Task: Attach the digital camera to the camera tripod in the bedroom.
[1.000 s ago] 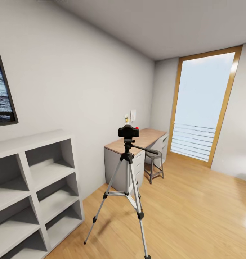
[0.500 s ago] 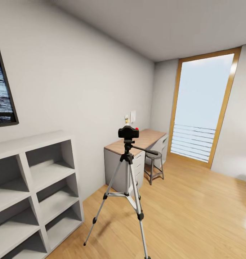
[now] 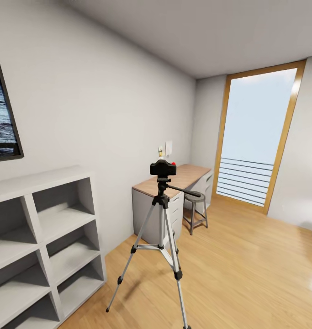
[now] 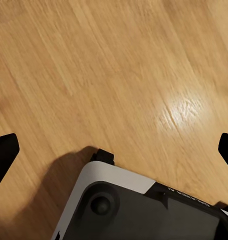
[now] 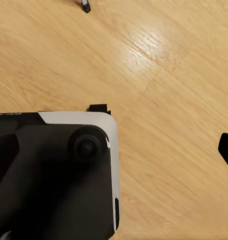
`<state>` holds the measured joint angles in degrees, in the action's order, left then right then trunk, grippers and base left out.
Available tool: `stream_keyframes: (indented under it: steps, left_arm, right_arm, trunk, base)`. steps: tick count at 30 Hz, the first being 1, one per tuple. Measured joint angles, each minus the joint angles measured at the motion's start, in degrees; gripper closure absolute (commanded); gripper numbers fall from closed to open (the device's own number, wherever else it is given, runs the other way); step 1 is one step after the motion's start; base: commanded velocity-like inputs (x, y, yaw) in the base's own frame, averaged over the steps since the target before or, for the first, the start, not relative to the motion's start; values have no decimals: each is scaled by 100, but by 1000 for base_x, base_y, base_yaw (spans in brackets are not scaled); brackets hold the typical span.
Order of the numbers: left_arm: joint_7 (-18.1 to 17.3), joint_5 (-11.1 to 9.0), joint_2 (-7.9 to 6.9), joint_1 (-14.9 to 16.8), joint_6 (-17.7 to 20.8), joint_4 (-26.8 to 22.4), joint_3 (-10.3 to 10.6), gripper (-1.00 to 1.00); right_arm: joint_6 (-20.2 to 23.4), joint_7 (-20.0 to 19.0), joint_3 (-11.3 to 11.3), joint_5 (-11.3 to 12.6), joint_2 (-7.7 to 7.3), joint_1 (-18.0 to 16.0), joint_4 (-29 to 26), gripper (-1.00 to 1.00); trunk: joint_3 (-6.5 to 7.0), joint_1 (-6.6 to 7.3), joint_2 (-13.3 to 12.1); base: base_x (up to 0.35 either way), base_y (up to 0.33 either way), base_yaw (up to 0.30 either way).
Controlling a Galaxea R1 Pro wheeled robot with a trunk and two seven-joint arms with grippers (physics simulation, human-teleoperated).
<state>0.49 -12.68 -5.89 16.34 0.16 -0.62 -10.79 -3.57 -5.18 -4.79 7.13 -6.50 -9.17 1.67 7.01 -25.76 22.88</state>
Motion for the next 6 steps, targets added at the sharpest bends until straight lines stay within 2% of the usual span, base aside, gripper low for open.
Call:
stream_keyframes:
  steps: [6]
  left_arm:
    - [-1, 2, 0, 0, 0, 0, 0, -100]
  right_arm:
    - [-4, 0, 0, -7, 0, -1, 0, -100]
  trunk:
    - [0, 0, 0]
  base:
    - [0, 0, 0]
